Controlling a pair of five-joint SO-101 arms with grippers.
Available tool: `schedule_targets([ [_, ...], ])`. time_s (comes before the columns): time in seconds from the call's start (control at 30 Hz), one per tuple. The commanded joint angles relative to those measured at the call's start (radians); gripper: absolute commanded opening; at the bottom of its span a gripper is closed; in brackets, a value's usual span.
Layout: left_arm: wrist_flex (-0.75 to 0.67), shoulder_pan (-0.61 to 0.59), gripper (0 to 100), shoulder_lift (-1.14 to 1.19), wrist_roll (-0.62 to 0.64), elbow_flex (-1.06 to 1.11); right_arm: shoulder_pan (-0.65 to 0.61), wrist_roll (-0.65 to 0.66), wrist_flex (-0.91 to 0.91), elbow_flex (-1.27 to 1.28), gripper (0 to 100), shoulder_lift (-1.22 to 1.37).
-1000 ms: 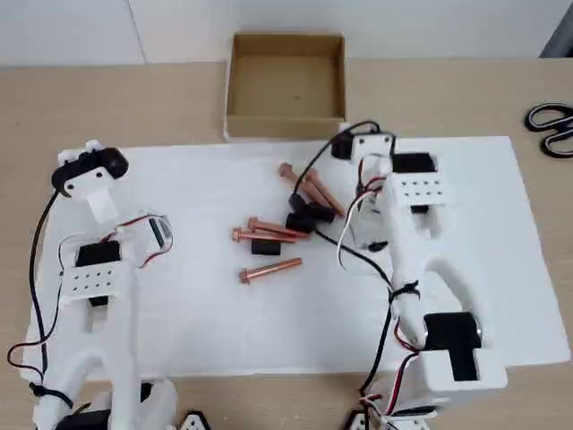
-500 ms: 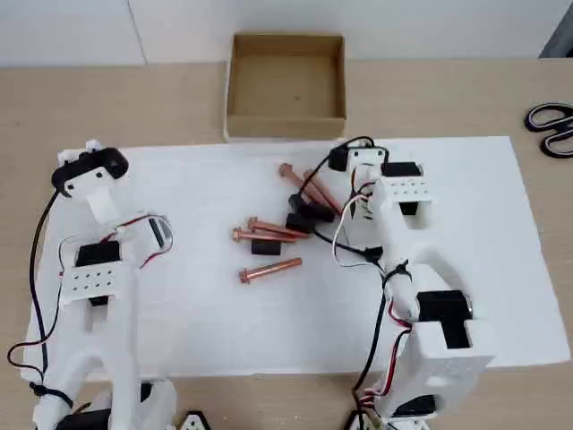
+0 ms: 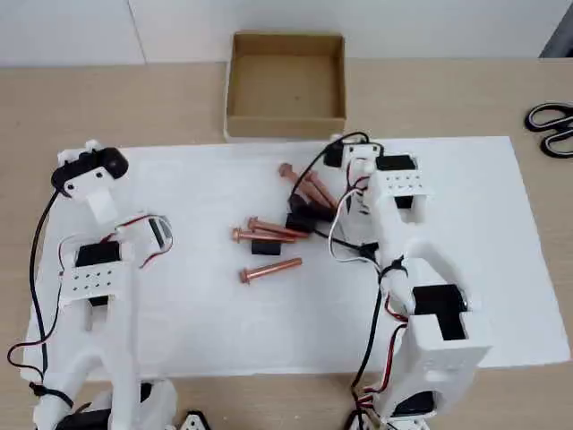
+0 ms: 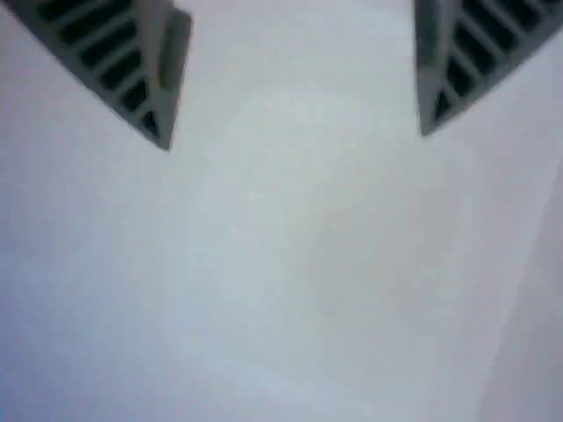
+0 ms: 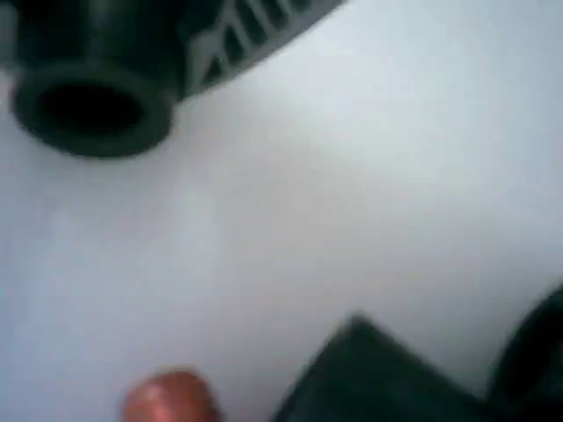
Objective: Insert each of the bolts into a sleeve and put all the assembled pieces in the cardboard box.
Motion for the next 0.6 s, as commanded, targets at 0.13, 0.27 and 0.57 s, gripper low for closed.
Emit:
schedule_targets([
  [0.13, -0.025, 0.003, 17, 0.000, -0.009, -0.002, -0.010, 0.012, 0.062, -0.092, 0.3, -0.019],
  [0.27, -0.025, 0.005, 17, 0.000, -0.009, -0.002, 0.018, 0.020, 0.206, -0.227, 0.3, -0.070],
  [0.57, 0.034, 0.098, 17, 0.003, -0.097, -0.064, 0.119, 0.058, 0.407, -0.410, 0.3, -0.182],
])
